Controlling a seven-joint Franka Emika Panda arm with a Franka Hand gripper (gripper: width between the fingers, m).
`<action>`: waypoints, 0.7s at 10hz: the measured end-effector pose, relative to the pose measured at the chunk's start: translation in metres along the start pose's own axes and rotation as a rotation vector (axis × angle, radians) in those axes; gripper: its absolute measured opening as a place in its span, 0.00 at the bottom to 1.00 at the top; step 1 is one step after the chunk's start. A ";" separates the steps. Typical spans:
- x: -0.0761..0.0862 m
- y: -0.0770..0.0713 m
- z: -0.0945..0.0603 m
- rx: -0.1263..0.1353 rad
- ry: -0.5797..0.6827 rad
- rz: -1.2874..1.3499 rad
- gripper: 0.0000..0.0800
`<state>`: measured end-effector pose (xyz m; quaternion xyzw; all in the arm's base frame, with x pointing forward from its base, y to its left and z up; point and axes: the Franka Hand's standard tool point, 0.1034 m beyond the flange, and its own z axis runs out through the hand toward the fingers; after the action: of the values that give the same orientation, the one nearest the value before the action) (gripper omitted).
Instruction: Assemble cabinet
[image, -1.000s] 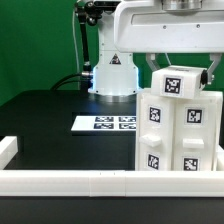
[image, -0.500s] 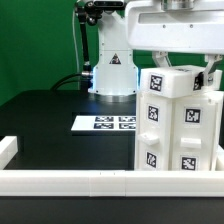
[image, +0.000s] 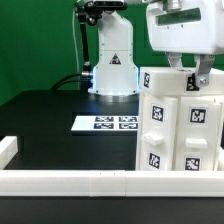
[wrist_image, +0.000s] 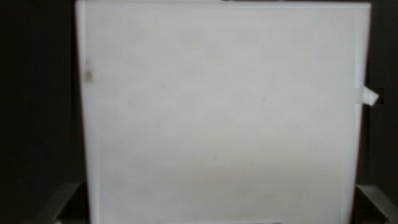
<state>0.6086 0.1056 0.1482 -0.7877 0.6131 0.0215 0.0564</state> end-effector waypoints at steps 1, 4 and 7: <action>0.000 -0.001 0.000 0.003 -0.001 0.072 0.69; 0.001 -0.006 0.001 0.073 -0.037 0.363 0.69; 0.000 -0.009 0.001 0.100 -0.055 0.444 0.73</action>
Offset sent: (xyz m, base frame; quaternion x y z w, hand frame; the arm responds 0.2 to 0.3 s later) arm -0.0045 -0.0058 -0.0037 0.0459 -0.0142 0.3069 0.9505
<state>0.6174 0.1084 0.1477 -0.6289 0.7698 0.0246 0.1058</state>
